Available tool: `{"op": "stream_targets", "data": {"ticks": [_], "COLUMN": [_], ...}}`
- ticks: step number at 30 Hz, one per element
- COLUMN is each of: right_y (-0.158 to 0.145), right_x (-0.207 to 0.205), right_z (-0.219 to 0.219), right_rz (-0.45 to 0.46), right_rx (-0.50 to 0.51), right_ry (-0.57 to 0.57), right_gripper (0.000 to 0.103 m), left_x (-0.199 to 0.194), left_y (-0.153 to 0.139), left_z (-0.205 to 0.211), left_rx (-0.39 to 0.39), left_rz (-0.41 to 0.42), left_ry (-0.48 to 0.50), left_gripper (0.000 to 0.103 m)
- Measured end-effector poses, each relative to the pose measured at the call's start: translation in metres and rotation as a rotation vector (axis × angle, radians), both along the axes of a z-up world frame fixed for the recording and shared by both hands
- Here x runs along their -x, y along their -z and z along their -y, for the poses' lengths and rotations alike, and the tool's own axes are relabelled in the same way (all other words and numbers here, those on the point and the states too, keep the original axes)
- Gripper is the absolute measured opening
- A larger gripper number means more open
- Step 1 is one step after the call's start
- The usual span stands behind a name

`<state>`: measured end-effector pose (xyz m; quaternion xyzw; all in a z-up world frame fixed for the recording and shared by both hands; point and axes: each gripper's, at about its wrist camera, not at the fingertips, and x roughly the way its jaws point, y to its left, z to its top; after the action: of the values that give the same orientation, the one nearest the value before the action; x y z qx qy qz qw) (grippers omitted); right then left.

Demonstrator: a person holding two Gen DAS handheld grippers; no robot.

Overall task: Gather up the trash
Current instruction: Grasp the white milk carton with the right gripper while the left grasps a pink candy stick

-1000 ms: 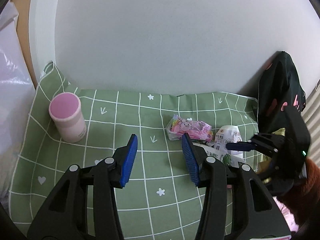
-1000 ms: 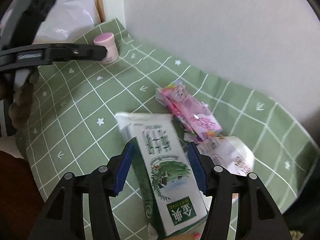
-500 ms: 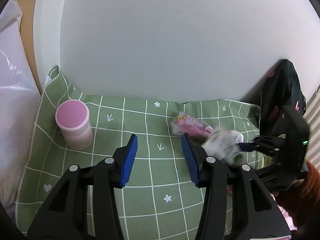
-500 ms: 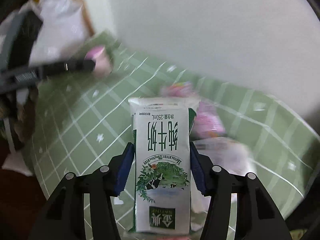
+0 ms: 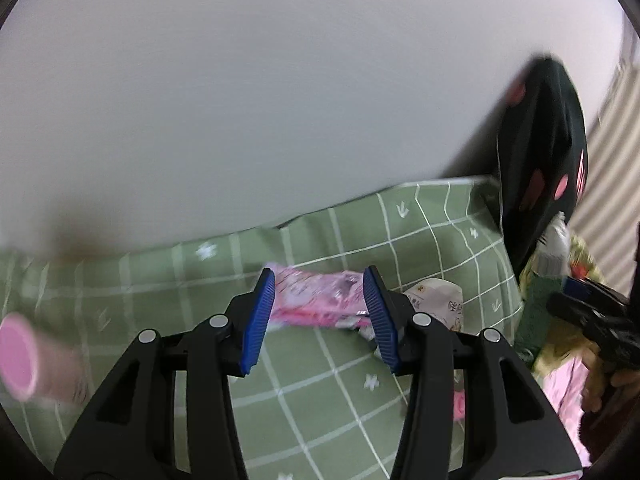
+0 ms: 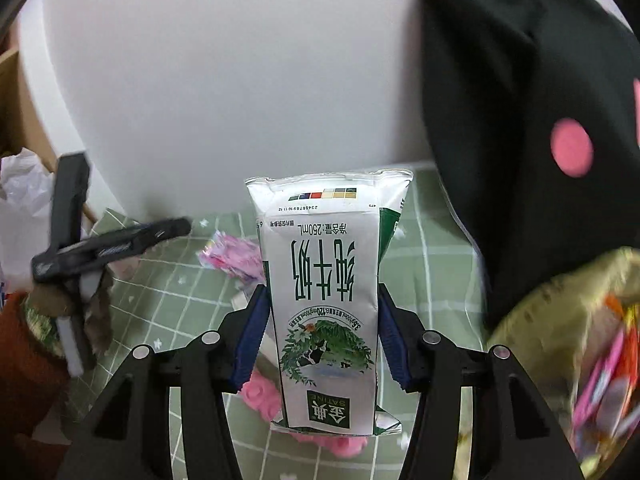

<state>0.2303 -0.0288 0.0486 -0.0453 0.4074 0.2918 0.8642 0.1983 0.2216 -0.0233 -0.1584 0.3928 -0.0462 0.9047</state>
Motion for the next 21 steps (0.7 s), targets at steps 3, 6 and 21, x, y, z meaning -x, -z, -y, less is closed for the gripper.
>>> {"op": "stream_targets", "data": {"ticks": [3,6,21], "right_y": [0.011,0.021,0.008], "right_x": [0.007,0.007,-0.012], "right_z": [0.012,0.022,0.012], "right_rz": [-0.026,-0.067,-0.027], "right_rx": [-0.007,-0.002,0.029], "right_ry": [0.053,0.101,0.052], "right_gripper": [0.049,0.049,0.049], "left_x": [-0.032,-0.053,0.033], "left_y": [0.011,0.029,0.047], "left_z": [0.015,0.02,0.023], "left_rx": [-0.062,-0.104,0.092], "left_rz": [-0.019,-0.076,-0.15], "left_ry": [0.062,0.082,0.047], "left_gripper": [0.044,0.044,0.044]}}
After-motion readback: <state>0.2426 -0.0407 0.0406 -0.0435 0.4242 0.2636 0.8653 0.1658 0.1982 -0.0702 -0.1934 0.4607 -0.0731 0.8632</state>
